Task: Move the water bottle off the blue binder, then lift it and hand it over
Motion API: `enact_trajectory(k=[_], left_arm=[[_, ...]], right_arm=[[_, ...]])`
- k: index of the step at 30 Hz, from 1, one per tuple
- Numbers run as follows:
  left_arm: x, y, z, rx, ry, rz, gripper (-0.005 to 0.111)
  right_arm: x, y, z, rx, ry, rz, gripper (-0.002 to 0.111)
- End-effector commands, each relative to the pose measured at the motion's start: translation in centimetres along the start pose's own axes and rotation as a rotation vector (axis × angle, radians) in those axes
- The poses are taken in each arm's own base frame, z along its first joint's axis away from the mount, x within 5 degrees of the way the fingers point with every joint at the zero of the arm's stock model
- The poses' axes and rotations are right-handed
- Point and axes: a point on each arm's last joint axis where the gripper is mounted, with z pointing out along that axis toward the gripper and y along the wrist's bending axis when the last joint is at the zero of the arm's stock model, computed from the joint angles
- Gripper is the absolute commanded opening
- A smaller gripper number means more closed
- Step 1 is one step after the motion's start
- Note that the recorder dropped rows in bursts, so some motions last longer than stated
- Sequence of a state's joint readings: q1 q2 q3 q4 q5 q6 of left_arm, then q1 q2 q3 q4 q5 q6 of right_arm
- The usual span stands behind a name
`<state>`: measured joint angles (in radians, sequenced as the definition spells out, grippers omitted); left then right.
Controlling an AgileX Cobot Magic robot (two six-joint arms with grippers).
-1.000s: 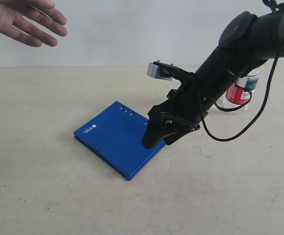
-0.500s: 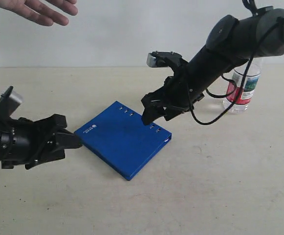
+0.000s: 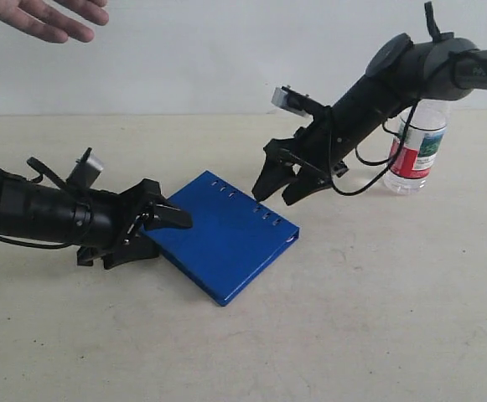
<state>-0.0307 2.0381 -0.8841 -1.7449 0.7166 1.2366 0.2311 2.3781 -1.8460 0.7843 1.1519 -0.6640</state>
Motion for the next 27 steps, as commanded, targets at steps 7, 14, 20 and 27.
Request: enact_trajectory(k=[7, 14, 20, 27], left_arm=[[-0.8, -0.5, 0.5, 0.03, -0.005, 0.072, 0.072], [-1.5, -3.1, 0.2, 0.24, 0.01, 0.253, 0.072], [-1.4, -2.7, 0.5, 0.232, 0.006, 0.316, 0.063], [-1.2, 0.0, 2.0, 0.093, 0.024, 0.18, 0.017]], right_arm=[[0.5, -0.2, 1.2, -0.103, 0.032, -0.044, 0.062], [0.5, -0.1, 1.3, -0.107, 0.029, -0.05, 0.062], [0.5, -0.2, 1.3, -0.106, 0.031, -0.051, 0.045], [0.5, -0.1, 1.3, -0.107, 0.03, -0.048, 0.03]])
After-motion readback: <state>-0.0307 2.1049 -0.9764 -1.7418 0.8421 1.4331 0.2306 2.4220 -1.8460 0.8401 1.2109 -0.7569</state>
